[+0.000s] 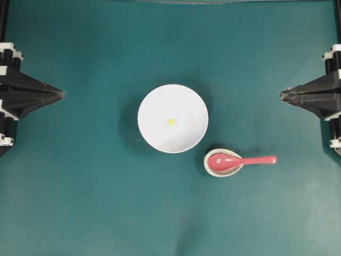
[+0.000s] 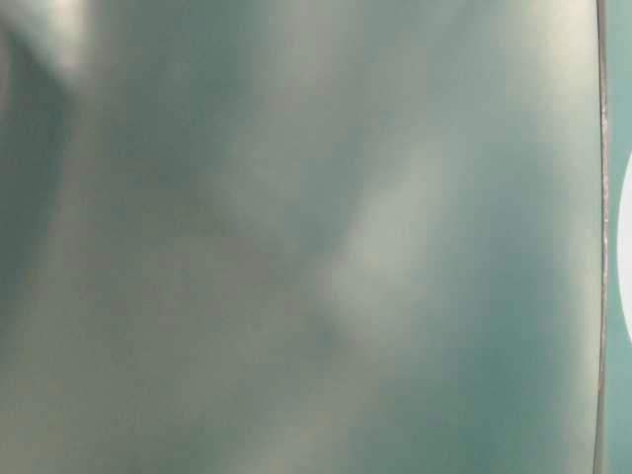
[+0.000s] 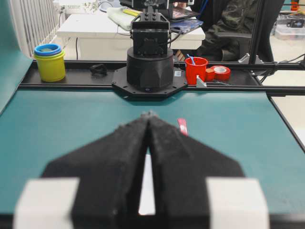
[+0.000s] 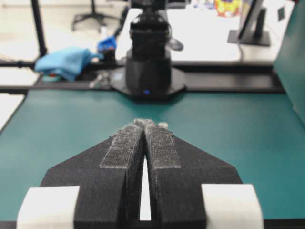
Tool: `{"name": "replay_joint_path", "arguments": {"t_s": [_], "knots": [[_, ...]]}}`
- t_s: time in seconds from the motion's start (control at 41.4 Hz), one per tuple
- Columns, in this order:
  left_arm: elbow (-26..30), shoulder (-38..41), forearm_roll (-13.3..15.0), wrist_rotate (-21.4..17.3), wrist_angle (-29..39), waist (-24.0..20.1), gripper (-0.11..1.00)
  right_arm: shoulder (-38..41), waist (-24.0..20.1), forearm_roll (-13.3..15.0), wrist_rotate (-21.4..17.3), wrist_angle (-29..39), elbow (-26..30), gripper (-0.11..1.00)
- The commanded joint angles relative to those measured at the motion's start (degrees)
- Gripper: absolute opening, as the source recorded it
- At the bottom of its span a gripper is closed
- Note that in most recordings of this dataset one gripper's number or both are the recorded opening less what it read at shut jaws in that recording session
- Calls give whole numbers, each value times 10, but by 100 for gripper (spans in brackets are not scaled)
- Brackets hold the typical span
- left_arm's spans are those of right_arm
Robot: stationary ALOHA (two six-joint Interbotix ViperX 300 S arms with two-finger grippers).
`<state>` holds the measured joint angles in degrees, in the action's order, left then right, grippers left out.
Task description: Scoop the yellow hexagonal prism block from the bowl with a spoon using the right arm.
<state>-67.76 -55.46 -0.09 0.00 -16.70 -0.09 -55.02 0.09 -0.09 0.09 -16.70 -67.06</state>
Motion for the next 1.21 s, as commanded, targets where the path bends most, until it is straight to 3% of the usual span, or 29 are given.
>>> {"name": "replay_joint_path", "arguments": {"t_s": [0.0, 0.048, 0.217, 0.435, 0.507, 0.628, 0.749, 0.894, 1.183], "knots": [[16, 0, -5, 1, 21, -1, 0, 5, 3, -1, -1, 4, 12, -1], [17, -1, -6, 2, 39, -2, 1, 14, 3, 0, -1, 47, 27, 0], [17, -2, -6, 4, 41, -2, 1, 31, 3, 0, -2, 100, 49, 7], [17, -2, -7, -1, 38, -2, 1, 38, 3, -1, -2, 97, 52, 51], [17, -2, -7, -1, 35, -2, 1, 42, 3, 0, -3, 96, 51, 59], [17, -2, -7, -1, 35, -2, 1, 49, 3, -7, -8, 100, 50, 57], [17, -2, -7, -1, 35, -2, 1, 63, 3, -40, -25, 121, 47, 57], [17, -2, -8, -2, 35, -2, 1, 76, 3, -40, -30, 127, 42, 57], [16, -2, -7, -1, 35, -2, 1, 134, 1, -39, -30, 33, 3, 57]]}}
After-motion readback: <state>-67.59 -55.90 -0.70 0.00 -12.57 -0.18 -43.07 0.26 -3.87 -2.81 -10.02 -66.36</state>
